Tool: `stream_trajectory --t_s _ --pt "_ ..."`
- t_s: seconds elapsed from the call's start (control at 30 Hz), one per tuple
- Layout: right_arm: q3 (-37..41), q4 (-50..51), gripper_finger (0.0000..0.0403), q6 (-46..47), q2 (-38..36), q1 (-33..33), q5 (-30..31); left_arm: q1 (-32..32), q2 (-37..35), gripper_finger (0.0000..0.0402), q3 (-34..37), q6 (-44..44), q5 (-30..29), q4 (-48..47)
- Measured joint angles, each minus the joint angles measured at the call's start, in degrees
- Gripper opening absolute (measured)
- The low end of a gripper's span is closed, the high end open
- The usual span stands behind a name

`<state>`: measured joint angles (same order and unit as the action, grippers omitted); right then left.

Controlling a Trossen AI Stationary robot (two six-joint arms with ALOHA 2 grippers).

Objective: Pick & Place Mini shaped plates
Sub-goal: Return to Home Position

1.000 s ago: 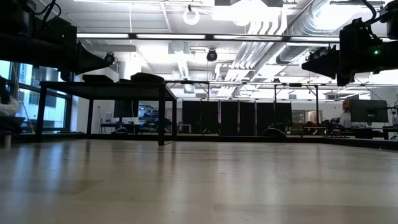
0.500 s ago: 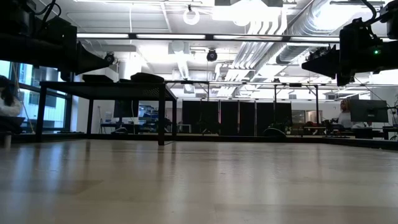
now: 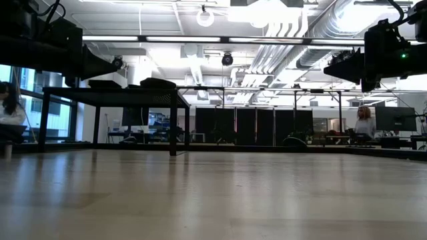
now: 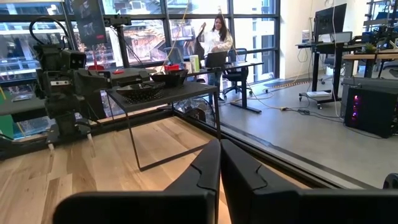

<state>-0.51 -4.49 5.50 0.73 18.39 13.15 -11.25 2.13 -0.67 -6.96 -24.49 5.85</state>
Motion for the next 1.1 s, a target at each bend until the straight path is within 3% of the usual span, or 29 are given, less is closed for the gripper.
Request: stream_trajectory --t_s 1.1 --pt "0.02 0.0 0.0007 -0.01 0.02 0.0 -0.02 0.0 0.01 0.0001 0.0 -0.01 0.0 0.02"
